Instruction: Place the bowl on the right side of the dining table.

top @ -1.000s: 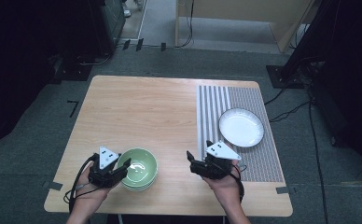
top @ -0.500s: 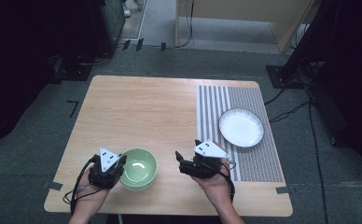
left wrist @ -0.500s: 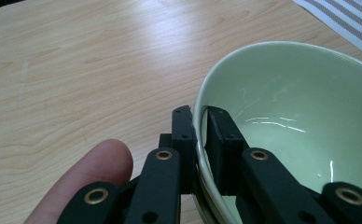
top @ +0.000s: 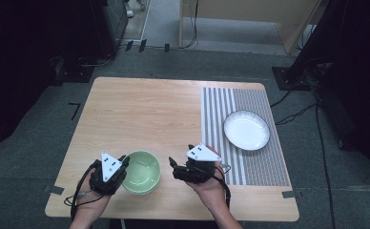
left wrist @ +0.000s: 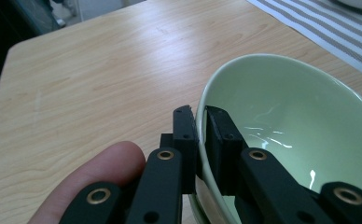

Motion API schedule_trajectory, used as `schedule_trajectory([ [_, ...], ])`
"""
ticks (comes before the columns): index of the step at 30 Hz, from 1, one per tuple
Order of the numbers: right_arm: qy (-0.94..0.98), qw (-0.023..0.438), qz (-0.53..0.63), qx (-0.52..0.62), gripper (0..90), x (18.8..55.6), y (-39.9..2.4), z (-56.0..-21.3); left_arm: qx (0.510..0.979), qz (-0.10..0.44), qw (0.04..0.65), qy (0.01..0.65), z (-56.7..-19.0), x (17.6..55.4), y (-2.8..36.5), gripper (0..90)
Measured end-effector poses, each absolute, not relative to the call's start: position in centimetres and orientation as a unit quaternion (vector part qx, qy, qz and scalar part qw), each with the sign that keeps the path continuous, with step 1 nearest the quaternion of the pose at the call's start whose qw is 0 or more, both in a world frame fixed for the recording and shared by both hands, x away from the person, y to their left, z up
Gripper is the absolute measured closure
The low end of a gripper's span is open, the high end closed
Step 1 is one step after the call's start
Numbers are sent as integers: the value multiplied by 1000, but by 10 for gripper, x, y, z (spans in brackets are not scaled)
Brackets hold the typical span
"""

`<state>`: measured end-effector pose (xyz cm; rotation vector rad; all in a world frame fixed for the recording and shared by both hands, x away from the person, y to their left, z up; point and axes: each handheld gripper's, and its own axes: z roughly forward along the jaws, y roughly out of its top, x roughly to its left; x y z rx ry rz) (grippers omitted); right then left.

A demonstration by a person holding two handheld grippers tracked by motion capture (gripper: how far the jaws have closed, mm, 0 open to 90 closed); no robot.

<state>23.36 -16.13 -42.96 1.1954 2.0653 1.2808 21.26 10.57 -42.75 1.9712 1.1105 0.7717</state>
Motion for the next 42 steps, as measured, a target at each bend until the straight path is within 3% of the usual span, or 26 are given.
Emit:
schedule_trajectory([
  [15, 753, 195, 471, 417, 244, 240, -133, -432, 754, 316, 391, 423, -424, 209, 109, 828],
  [30, 750, 170, 483, 419, 334, 242, -114, -435, 738, 331, 415, 415, -418, 205, 111, 828],
  [42, 750, 127, 495, 421, 523, 246, -99, -439, 729, 343, 431, 407, -415, 202, 113, 828],
])
